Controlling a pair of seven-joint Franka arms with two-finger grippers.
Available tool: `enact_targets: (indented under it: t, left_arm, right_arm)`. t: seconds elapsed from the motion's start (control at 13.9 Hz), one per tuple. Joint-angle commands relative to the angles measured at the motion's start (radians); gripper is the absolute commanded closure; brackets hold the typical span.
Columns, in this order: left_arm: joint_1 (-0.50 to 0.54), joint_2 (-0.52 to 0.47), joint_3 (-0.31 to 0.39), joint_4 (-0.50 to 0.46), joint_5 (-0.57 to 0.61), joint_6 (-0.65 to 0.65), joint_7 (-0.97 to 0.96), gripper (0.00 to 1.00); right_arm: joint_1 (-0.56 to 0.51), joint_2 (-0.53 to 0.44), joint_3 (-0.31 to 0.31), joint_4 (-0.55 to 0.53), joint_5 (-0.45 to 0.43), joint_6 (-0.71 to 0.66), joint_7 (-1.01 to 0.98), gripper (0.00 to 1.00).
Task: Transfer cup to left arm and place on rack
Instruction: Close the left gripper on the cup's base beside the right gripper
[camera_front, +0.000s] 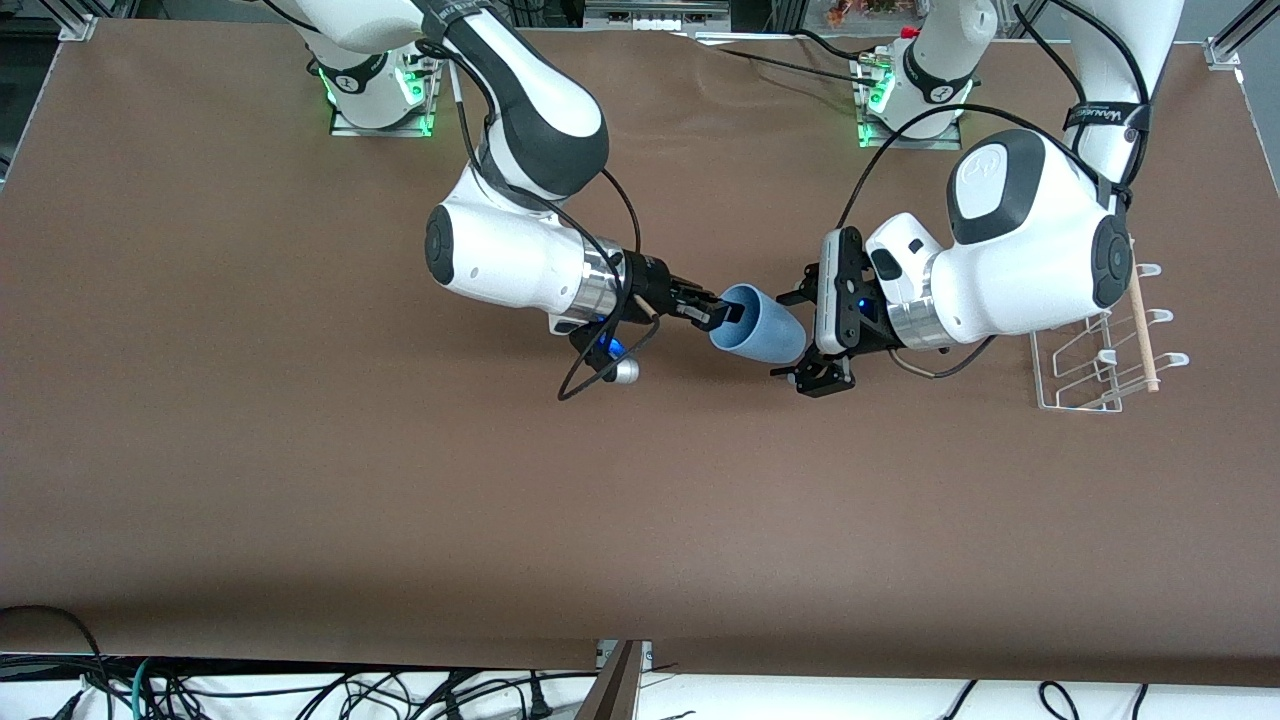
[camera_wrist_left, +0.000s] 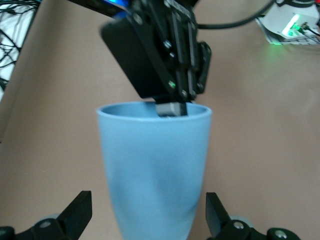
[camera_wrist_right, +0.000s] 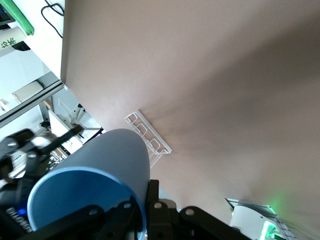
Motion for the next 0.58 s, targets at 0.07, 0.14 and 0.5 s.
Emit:
enact_targets:
  t: [0.07,0.14,0.5]
  left_arm:
    - [0.011,-0.055,-0.011,-0.057,-0.047,-0.01,0.05,0.0]
    - [0.011,-0.055,-0.011,-0.056,-0.05,-0.007,0.05,0.0]
    - [0.011,-0.057,-0.033,-0.056,-0.094,0.001,0.053,0.01]
  right_arm:
    - [0.011,0.014,-0.005,0.048,0.019,0.007,0.044,1.0]
    - [0.01,0.014,-0.005,0.049,0.019,0.007,0.047,1.0]
    - [0.01,0.012,-0.005,0.049,0.019,0.007,0.05,1.0]
